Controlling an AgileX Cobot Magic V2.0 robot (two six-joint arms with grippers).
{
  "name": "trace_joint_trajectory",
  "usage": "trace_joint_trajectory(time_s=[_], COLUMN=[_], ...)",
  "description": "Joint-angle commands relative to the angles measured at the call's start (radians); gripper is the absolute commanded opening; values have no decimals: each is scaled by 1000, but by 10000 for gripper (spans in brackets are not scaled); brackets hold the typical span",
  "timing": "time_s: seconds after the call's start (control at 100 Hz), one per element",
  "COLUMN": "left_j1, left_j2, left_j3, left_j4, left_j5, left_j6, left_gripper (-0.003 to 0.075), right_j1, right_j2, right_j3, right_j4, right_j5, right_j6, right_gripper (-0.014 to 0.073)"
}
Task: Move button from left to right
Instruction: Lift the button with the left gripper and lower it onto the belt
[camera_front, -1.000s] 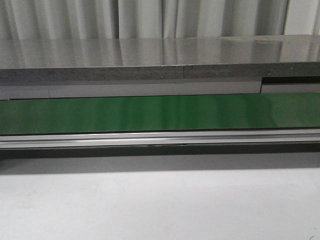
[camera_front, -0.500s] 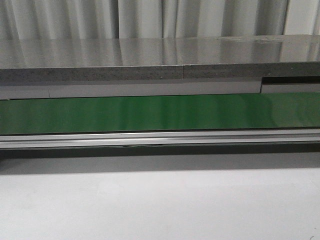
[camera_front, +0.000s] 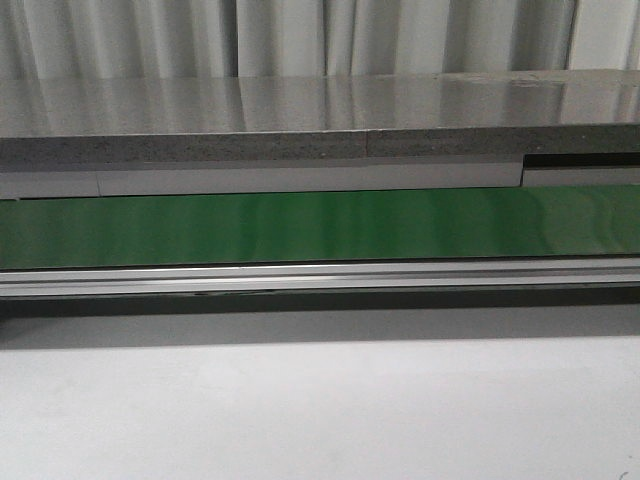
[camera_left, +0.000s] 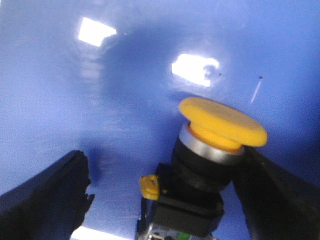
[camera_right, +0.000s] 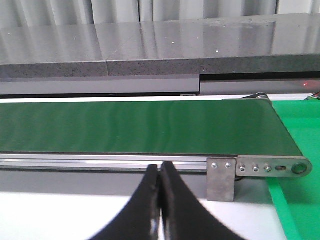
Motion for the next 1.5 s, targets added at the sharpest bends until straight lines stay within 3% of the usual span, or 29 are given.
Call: trace_joint_trajectory(time_s=[0.0, 0.14, 0.42, 0.76, 0.96, 1.24, 1.49], left_j1=[4, 4, 4, 2, -70, -192, -224], left_j2=[-23, -9, -14, -167, -246, -234, -178], left_j3=[-26, -26, -26, -91, -152, -162, -162], left_j4=[-15, -21, -21, -78, -99, -97, -97], left_j5=[-13, -11, -2, 44, 116, 165, 183], left_j6=[-3, -3, -3, -1, 50, 78, 78], left_gripper=[549, 431, -22, -20, -20, -20, -20], right_j1=[-1, -1, -1, -1, -1, -1, -1], right_j2=[-18, -18, -18, -18, -18, -18, -18], right_j3=[-17, -17, -17, -17, -17, -17, -17], right_j4=[-13, -13, -13, -13, -13, -13, -13], right_j5=[-82, -82, -82, -82, -82, -82, -82], right_j6=[-2, -2, -2, -2, -2, -2, -2], right_gripper=[-68, -68, -68, -68, -68, -68, -68])
